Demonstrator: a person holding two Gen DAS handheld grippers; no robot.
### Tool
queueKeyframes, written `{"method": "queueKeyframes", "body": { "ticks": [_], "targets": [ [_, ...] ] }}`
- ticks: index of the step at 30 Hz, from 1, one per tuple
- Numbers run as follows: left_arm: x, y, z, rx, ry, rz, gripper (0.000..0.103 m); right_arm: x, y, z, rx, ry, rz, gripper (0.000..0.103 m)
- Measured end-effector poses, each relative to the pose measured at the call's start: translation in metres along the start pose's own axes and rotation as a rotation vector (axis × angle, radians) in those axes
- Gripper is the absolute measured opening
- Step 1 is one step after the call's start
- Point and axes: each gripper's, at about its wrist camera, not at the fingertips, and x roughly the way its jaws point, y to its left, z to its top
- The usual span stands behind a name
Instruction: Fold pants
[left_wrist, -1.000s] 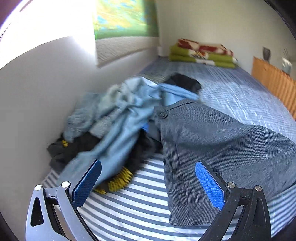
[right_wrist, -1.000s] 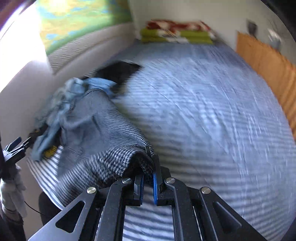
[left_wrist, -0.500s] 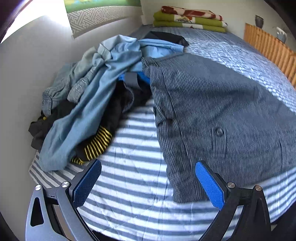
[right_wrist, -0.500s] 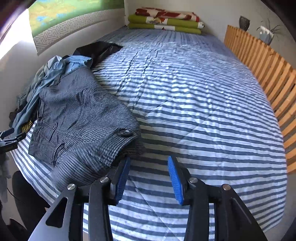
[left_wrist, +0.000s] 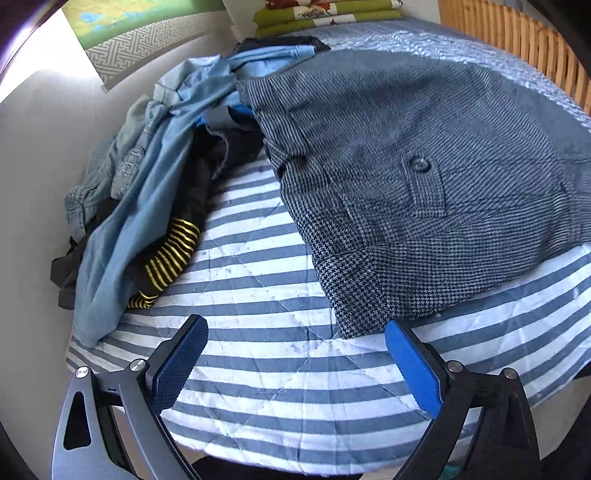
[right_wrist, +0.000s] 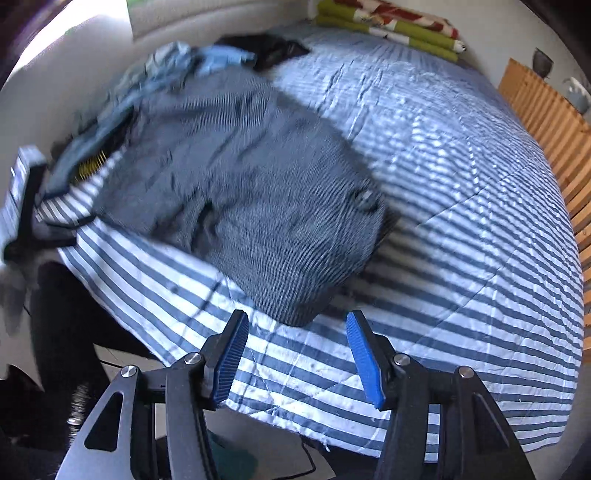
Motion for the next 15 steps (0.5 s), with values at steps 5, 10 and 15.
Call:
{"method": "queueKeyframes", "body": {
  "ticks": [5, 10, 15],
  "targets": [
    [0.005, 0.000, 0.003, 0.006, -0.005, -0.030, 0.088, 0.035, 0.004, -0.002, -0.030, 0.060, -0.034, 0.051],
    [-0.002, 0.001, -0.006, 0.037, -0.005, -0.050, 0.088, 0.052, -0.001, -0.002, -0.026, 0.061, -0.073, 0.051],
    [0.009, 0.003, -0.003, 0.067, 0.000, 0.001, 0.087, 0.047, -0.013, 0.012, 0.041, -0.001, -0.080, 0.051]
  ]
}}
